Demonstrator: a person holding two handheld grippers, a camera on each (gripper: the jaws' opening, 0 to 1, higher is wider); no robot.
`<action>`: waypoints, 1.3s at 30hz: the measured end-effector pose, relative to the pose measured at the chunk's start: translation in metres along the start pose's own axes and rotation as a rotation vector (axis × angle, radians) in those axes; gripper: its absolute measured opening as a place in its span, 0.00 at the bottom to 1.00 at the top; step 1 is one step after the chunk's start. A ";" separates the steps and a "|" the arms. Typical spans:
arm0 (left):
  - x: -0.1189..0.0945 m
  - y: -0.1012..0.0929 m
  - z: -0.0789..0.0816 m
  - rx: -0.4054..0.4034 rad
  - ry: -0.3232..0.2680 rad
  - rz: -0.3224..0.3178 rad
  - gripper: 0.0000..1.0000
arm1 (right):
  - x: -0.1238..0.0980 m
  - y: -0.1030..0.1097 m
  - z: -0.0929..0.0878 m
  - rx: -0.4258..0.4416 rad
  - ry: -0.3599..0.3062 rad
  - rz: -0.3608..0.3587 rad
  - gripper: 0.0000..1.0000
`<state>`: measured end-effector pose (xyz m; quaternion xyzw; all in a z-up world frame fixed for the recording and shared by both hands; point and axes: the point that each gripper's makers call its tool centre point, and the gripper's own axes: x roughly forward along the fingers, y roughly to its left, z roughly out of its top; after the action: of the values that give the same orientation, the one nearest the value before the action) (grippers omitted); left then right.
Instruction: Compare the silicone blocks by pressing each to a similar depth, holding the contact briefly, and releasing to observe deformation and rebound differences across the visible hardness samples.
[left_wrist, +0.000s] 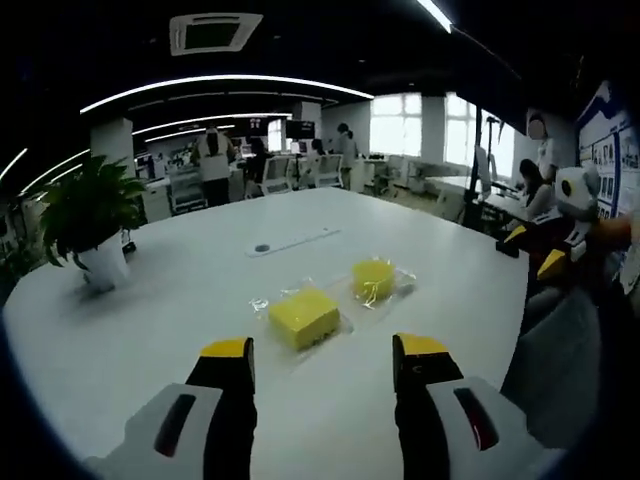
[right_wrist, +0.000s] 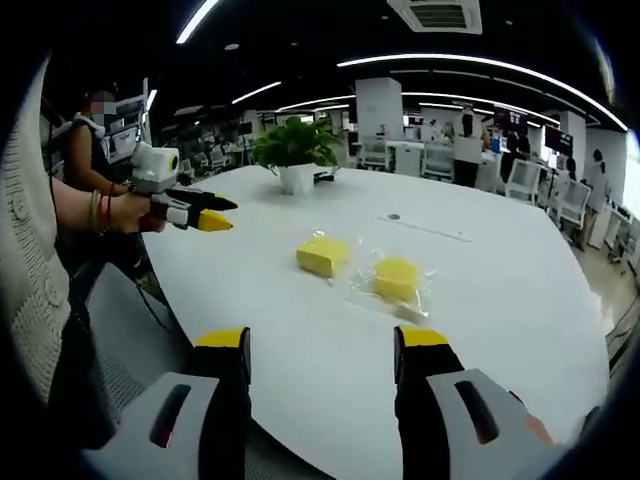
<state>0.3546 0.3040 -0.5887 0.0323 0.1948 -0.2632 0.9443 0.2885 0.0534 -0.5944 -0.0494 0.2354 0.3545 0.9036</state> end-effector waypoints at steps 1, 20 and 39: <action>-0.006 0.000 -0.001 -0.027 -0.006 0.015 0.55 | -0.001 0.000 0.002 -0.002 -0.010 -0.002 0.54; -0.066 -0.010 -0.022 -0.181 -0.038 0.070 0.62 | -0.006 0.004 -0.004 0.109 -0.061 0.041 0.65; -0.068 -0.026 -0.023 -0.197 -0.013 0.041 0.67 | -0.006 0.004 -0.006 0.113 -0.072 0.038 0.65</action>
<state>0.2800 0.3187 -0.5821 -0.0585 0.2127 -0.2234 0.9494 0.2792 0.0511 -0.5969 0.0190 0.2231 0.3593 0.9060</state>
